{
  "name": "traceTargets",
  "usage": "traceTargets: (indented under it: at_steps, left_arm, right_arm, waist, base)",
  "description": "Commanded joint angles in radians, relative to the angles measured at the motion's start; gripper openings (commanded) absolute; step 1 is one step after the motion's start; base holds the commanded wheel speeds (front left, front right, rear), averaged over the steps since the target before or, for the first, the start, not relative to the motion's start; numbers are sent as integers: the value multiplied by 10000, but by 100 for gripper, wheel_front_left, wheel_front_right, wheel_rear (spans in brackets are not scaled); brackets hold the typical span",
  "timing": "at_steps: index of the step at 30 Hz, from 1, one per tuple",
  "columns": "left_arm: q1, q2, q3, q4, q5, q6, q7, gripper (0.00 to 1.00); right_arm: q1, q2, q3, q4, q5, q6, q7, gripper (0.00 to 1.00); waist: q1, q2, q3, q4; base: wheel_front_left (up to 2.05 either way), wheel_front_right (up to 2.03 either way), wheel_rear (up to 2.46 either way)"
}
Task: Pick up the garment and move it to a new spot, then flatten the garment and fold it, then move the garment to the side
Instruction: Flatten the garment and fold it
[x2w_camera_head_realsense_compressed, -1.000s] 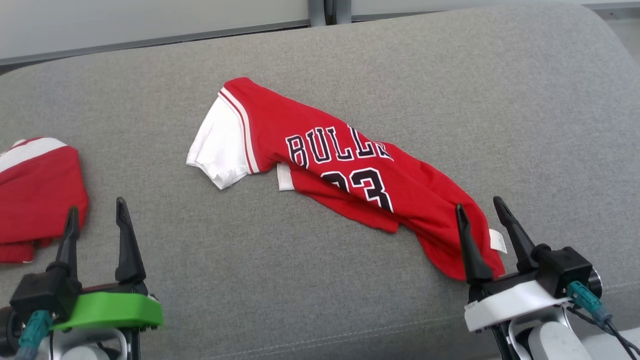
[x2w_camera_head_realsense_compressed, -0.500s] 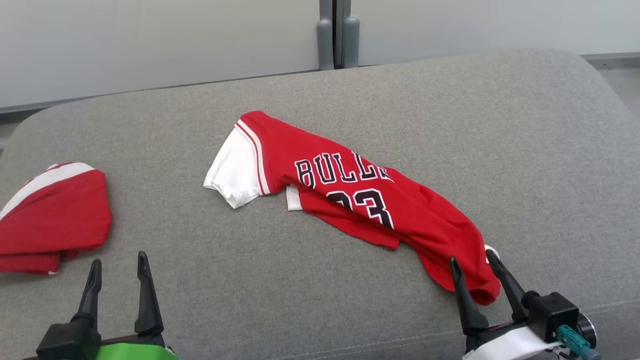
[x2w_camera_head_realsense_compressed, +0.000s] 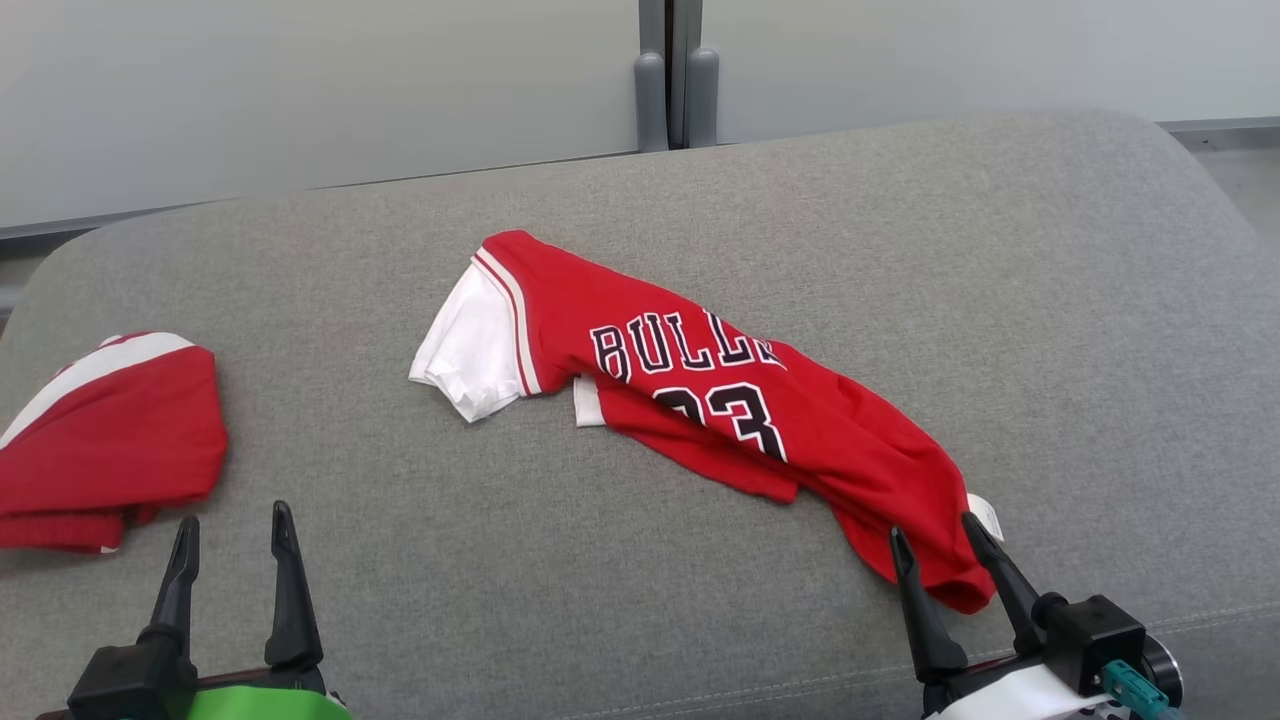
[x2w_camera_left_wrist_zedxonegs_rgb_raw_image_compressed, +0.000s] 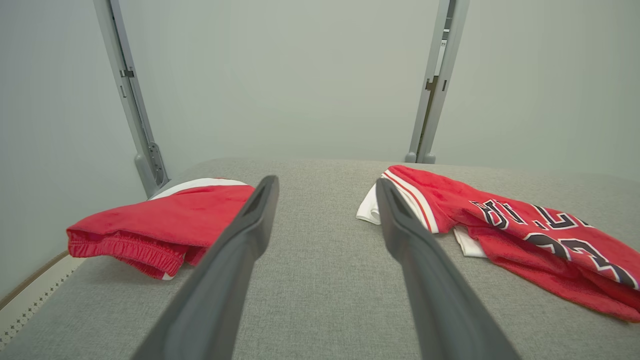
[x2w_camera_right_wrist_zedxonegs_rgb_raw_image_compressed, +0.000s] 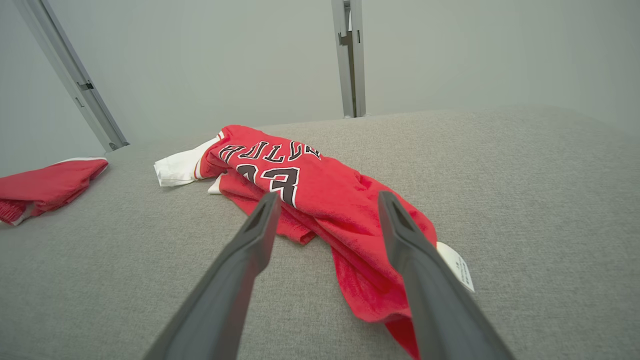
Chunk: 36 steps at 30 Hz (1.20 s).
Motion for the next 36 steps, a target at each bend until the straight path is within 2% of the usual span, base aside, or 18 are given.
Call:
traceTargets:
  at_steps: [1,23,30,36]
  left_arm:
    - [-73,-5,4,35,83,-26,-32,100]
    - [-333,-184,-26,122,185,-162,-32,100]
    - [-505,-240,-55,160,228,-244,-33,100]
    - [-819,-340,-144,177,316,-361,-22,100]
  right_arm:
    - [-77,19,6,-4,-39,-10,-21,100]
    - [-317,-95,213,268,135,-10,-21,100]
    - [-652,-155,759,1083,601,-10,-21,100]
    - [-1586,-177,1383,2378,1599,-10,-23,100]
  waist:
    - [1,0,11,10]
    - [1,0,104,140]
    - [1,0,309,265]
    - [1,0,730,458]
  base:
    - [0,0,0]
    - [0,0,0]
    - [0,0,0]
    - [0,0,0]
